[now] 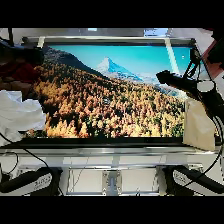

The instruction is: Fold the shirts.

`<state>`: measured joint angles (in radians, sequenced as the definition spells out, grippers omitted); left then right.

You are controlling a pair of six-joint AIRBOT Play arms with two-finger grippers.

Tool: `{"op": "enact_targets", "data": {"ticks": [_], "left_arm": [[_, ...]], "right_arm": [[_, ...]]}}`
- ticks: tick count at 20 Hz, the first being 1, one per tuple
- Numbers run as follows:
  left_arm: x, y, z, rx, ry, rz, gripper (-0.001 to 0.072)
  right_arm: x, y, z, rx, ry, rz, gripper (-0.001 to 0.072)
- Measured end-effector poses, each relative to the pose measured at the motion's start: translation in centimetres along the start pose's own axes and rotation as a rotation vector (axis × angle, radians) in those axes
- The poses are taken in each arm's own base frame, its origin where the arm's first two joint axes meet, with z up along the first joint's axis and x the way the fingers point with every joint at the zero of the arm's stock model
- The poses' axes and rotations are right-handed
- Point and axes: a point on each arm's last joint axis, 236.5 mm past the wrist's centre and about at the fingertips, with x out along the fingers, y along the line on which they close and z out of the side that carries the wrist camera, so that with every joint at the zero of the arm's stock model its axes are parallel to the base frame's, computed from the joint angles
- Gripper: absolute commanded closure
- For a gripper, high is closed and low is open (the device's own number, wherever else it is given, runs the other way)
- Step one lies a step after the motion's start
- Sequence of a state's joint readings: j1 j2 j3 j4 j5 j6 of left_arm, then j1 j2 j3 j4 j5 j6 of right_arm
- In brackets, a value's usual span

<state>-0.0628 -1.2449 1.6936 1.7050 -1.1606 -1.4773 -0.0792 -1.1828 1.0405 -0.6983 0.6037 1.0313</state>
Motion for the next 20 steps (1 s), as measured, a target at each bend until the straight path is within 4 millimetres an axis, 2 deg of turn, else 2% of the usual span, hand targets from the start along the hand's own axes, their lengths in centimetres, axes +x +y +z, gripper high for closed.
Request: {"op": "enact_targets", "data": {"ticks": [4,7,10,13,16,20], "left_arm": [[2.2,2.2,-2.0,0.040,0.094,0.099,0.0013],[4.5,4.6,-4.8,0.056,0.219,0.177,0.0014],[6.1,8.6,-7.9,-0.005,0.320,0.256,0.0014],[6.4,13.7,-10.8,-0.140,0.382,0.345,0.0014],[5.8,18.1,-13.5,-0.295,0.408,0.410,0.0014],[5.9,21.7,-16.5,-0.467,0.415,0.421,0.0013]], "right_arm": [[0.0,0.2,-0.2,0.006,0.007,0.009,0.0401],[-0.1,1.3,-1.9,0.041,0.082,0.054,0.0401],[-0.6,2.7,-4.6,0.054,0.199,0.111,0.0401],[-1.4,3.9,-6.9,0.055,0.304,0.159,0.0402],[-1.9,4.3,-8.2,0.050,0.363,0.180,0.0401],[-2.2,4.5,-8.8,0.049,0.389,0.188,0.0400]]}}
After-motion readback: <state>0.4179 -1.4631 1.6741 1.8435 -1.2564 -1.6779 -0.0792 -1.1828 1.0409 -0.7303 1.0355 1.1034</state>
